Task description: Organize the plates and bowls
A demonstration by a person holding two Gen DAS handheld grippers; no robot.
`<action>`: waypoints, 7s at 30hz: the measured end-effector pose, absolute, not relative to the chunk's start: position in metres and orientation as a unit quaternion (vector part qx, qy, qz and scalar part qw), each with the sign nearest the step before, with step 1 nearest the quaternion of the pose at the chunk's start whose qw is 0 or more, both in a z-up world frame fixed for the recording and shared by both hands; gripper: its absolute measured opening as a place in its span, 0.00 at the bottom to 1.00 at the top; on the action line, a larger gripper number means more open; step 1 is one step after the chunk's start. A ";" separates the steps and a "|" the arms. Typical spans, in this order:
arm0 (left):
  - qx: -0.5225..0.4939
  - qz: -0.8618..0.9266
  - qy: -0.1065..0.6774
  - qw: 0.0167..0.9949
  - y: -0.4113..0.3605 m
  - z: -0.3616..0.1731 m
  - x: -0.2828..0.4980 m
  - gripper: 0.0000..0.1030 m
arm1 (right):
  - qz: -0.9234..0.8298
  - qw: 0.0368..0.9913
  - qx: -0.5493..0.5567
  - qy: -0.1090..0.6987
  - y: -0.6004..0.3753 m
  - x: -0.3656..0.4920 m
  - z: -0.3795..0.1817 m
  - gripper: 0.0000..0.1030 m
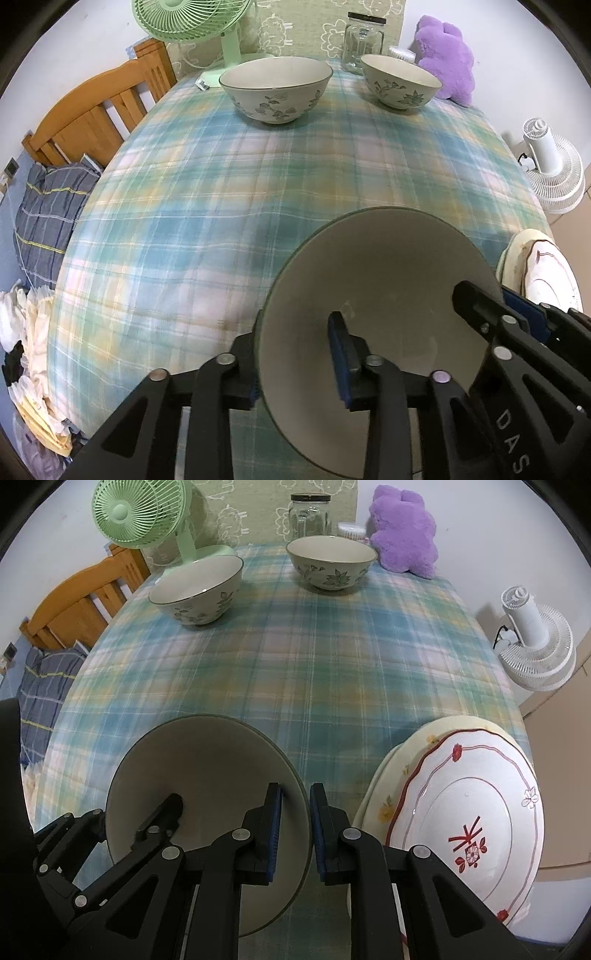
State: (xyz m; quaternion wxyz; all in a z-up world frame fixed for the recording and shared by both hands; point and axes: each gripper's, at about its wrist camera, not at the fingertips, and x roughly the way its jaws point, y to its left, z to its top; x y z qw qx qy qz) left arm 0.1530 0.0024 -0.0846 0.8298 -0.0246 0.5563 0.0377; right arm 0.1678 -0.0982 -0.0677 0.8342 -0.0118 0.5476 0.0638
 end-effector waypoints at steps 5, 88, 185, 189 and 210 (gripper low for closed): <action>-0.027 0.043 0.553 0.831 0.001 -0.079 0.150 0.58 | 0.083 0.833 -0.010 0.547 -0.100 0.170 -0.067 0.23; -0.039 0.161 0.513 0.842 0.088 -0.075 0.392 0.23 | 0.174 0.843 -0.042 0.506 0.000 0.435 -0.065 0.27; -0.006 -0.017 0.540 0.842 0.018 -0.031 0.157 0.17 | -0.023 0.836 0.015 0.548 -0.089 0.158 -0.004 0.17; -0.008 -0.017 0.548 0.836 0.019 -0.040 0.158 0.17 | -0.024 0.830 0.015 0.557 -0.090 0.159 -0.013 0.17; -0.012 -0.013 0.565 0.825 0.014 -0.059 0.165 0.17 | -0.032 0.814 0.016 0.579 -0.093 0.169 -0.036 0.17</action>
